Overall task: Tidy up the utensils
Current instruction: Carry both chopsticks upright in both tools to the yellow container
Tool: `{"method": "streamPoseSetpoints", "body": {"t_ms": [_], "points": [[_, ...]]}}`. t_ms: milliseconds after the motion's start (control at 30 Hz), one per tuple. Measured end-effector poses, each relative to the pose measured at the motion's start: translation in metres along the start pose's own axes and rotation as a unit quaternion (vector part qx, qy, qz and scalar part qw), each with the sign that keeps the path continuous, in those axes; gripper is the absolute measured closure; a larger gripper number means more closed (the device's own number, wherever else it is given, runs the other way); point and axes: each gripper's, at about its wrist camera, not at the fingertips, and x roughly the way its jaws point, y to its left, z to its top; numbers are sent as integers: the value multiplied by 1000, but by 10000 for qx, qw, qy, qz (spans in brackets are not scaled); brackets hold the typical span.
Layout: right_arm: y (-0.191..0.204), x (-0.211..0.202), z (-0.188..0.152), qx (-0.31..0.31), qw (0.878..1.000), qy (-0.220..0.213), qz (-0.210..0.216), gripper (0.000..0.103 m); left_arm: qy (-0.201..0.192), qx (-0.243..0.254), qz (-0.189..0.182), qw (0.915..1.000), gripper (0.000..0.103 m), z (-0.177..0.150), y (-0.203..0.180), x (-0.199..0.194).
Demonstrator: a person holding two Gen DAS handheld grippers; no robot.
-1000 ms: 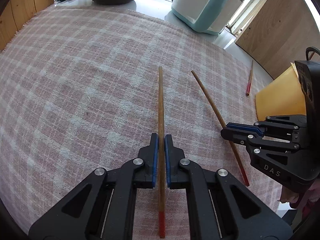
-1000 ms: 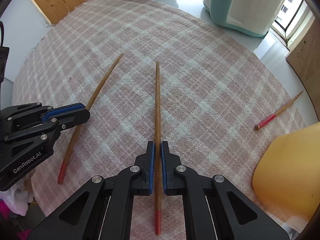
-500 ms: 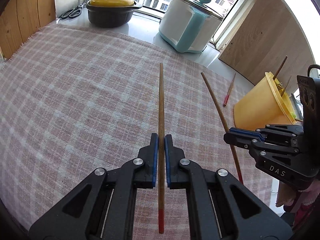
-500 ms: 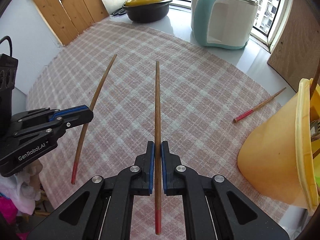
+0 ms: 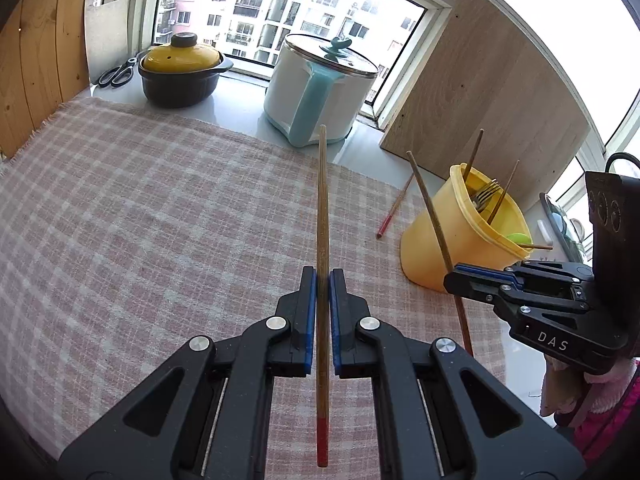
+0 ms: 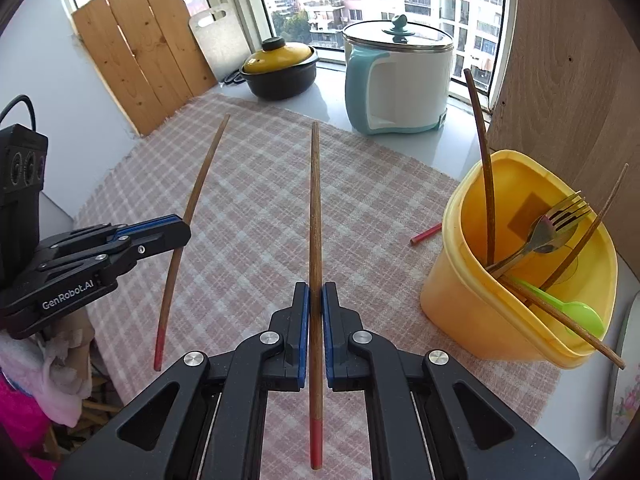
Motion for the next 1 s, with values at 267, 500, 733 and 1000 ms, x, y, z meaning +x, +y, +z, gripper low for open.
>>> {"method": "streamPoseSetpoints", "body": {"t_ms": [267, 500, 733, 1000], "points": [[-18, -34, -7, 129, 9993, -341, -13, 98, -273, 124, -212, 9993, 99, 10, -31, -16], [-34, -59, -16, 235, 9979, -597, -71, 98, -469, 271, -386, 9978, 99, 20, -59, -25], [-53, -84, -14, 299, 9957, -859, -183, 98, -653, 424, -557, 9954, 99, 31, -90, -27], [-77, -103, -9, 375, 9932, -1070, -270, 98, -800, 450, -692, 9934, 99, 45, -119, -18]]}}
